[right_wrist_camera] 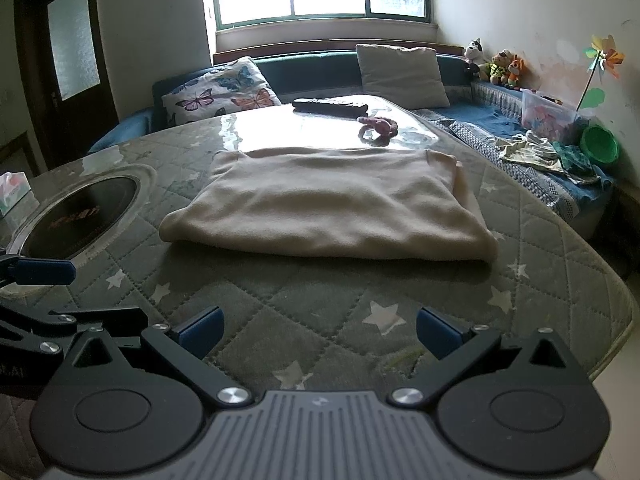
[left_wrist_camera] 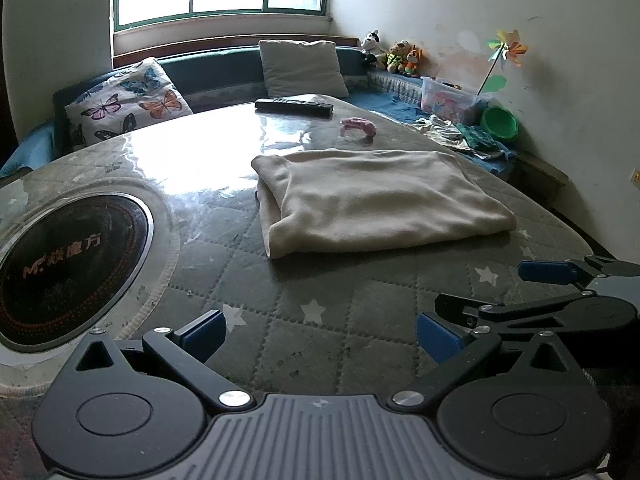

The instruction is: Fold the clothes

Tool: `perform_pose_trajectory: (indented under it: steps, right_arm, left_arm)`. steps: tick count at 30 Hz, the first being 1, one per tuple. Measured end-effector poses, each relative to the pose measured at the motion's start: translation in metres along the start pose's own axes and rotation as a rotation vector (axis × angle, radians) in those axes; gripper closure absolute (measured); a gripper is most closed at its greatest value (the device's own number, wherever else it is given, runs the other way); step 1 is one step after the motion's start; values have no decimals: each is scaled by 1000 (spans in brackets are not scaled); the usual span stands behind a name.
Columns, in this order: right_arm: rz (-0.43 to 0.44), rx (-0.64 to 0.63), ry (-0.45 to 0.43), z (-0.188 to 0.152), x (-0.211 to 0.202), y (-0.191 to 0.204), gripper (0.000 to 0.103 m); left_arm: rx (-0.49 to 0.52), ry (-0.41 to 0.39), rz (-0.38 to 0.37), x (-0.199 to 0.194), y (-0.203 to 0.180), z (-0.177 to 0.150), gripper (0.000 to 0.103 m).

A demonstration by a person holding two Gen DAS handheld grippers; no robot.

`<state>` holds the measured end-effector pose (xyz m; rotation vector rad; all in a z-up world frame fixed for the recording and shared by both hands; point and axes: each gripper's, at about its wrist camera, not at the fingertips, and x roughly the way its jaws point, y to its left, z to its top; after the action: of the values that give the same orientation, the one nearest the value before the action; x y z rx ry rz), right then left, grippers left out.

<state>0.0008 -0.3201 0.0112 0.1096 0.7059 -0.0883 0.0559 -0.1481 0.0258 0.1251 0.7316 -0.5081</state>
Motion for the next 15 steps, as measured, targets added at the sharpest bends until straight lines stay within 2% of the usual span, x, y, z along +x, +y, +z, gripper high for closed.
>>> perform_pose_trajectory:
  steps: [15]
  right_arm:
    - [-2,10,-5,-1,-3,-2,0]
  left_arm:
    - [15,-7,1,-2,-3,-2,0]
